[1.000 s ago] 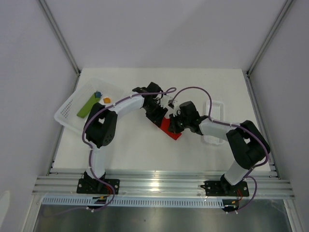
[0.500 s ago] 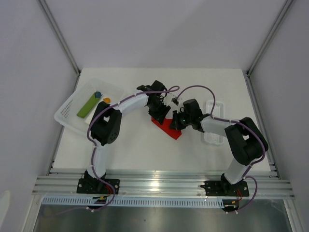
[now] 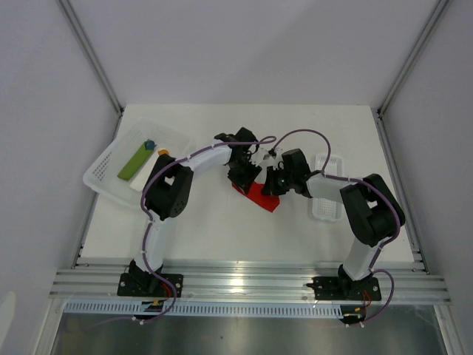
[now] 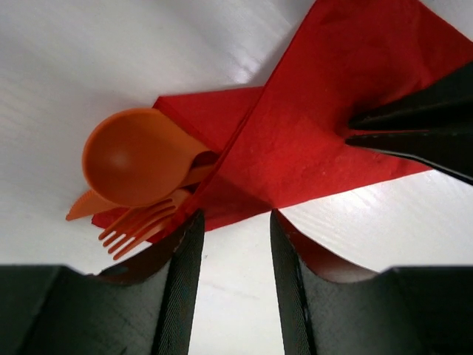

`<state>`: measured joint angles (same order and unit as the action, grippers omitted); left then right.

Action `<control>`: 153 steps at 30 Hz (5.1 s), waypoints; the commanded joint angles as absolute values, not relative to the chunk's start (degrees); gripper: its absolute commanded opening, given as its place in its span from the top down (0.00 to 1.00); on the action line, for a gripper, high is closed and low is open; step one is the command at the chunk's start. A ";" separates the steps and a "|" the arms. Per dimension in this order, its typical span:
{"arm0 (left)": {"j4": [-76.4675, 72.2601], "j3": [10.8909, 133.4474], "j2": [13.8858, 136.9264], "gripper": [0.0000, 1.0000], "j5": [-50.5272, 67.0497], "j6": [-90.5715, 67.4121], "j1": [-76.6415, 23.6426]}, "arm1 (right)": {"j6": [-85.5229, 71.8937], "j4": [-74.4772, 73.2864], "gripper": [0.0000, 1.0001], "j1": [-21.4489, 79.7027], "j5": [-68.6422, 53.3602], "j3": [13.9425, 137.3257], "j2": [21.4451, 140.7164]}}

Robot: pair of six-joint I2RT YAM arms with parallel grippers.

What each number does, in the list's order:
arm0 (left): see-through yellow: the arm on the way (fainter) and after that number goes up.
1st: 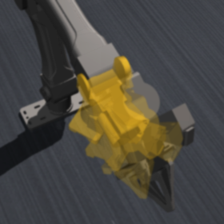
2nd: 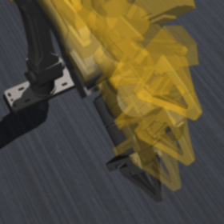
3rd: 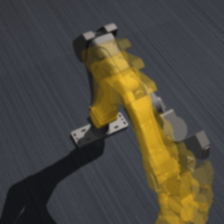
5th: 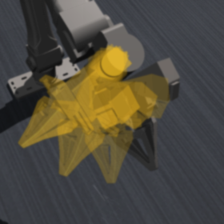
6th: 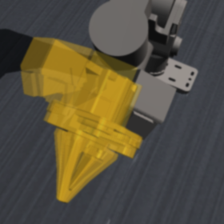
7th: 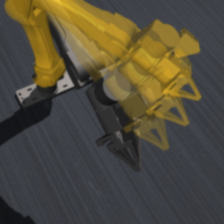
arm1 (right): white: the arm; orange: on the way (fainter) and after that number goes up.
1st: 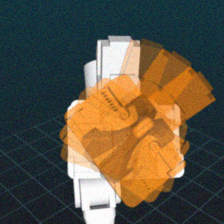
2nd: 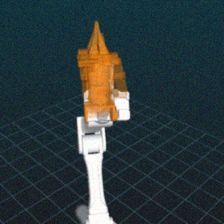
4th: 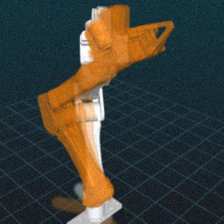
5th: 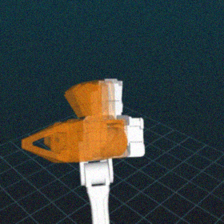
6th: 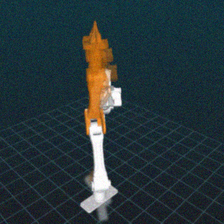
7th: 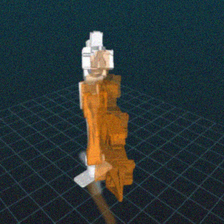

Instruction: Place the utensils on the paper napkin and roll it up

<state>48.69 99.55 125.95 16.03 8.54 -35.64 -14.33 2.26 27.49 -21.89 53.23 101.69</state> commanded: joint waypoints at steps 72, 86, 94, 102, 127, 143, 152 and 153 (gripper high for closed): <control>47.46 94.74 124.63 0.57 19.25 8.62 -37.36 | -21.97 6.77 0.51 25.14 -37.96 50.62 109.95; 48.69 93.87 120.24 0.55 19.51 9.31 -34.28 | -21.80 3.78 0.52 26.89 -28.22 50.54 106.35; 53.00 95.10 118.65 0.51 20.21 9.76 -32.88 | -25.48 5.97 0.52 26.72 -29.45 51.68 108.63; 54.32 94.83 123.04 0.53 18.63 8.70 -32.08 | -24.79 4.22 0.52 27.86 -27.16 54.66 110.56; 52.21 97.47 126.74 0.54 22.77 7.73 -31.47 | -29.27 10.28 0.87 27.51 -33.58 55.99 114.70; 56.16 97.03 114.26 0.50 22.85 13.01 -26.90 | -29.44 17.75 1.00 25.93 -30.85 53.26 108.72; 56.43 96.94 113.55 0.50 22.15 13.10 -25.93 | -29.71 23.20 1.00 25.84 -29.62 51.51 105.12; 56.43 96.94 113.47 0.50 22.15 13.10 -25.84 | -29.62 23.64 1.00 25.84 -29.53 51.33 104.86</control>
<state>56.12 96.82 115.48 21.65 12.10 -26.22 -30.39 18.76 26.02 -31.11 51.86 108.36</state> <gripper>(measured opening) 0.497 0.011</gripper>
